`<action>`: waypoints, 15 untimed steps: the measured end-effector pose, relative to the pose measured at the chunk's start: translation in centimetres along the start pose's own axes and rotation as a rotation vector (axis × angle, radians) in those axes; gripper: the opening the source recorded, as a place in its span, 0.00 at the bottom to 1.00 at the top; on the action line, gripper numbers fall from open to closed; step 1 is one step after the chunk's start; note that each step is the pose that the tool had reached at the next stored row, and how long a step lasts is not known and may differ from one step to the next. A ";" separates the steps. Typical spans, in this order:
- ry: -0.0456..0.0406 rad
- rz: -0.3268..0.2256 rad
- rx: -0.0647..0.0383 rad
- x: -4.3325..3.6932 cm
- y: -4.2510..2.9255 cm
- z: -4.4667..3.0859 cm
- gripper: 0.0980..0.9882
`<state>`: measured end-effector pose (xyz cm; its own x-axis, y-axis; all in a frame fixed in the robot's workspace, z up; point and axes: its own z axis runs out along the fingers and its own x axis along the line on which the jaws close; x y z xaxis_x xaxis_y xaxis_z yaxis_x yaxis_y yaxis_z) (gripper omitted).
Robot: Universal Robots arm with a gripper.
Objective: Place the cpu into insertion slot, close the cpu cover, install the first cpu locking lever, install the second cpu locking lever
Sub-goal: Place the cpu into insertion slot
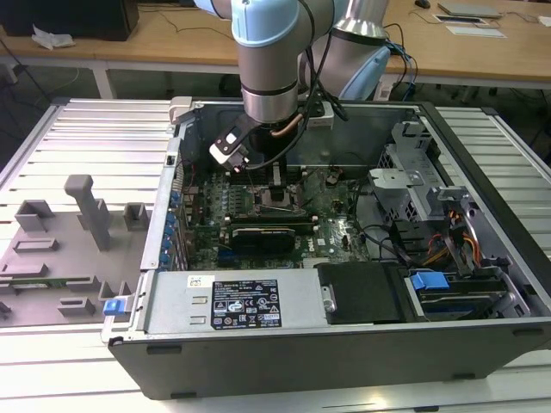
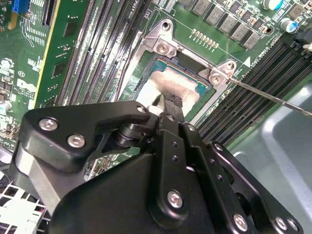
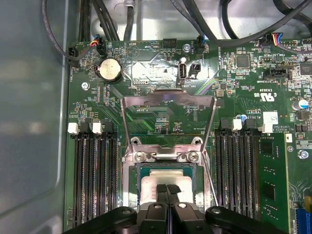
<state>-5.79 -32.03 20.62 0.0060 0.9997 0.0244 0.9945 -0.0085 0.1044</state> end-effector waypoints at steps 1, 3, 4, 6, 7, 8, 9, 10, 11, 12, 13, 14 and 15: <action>0.0000 0.000 0.015 0.00 0.07 0.02 0.01; -0.0001 0.001 0.036 0.00 0.15 0.03 0.01; 0.0001 0.001 0.036 0.00 0.15 0.03 0.01; 0.0003 0.001 0.036 0.01 0.24 0.05 0.01; 0.0003 0.001 0.036 0.01 0.35 0.06 0.01; 0.0002 0.001 0.036 0.00 0.43 0.07 0.01; 0.0002 0.001 0.036 0.01 0.50 0.07 0.01; 0.0002 0.001 0.036 0.01 0.58 0.08 0.01; 0.0002 0.001 0.036 0.01 0.63 0.09 0.01; 0.0002 0.001 0.036 0.01 0.64 0.09 0.01; 0.0000 0.001 0.036 0.01 0.64 0.17 0.01; -0.0003 0.001 0.037 0.00 0.63 0.21 0.01; -0.0003 0.001 0.037 0.00 0.63 0.21 0.01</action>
<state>-5.14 -32.04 20.47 0.0069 0.9997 0.0243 0.9977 -0.0086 0.0679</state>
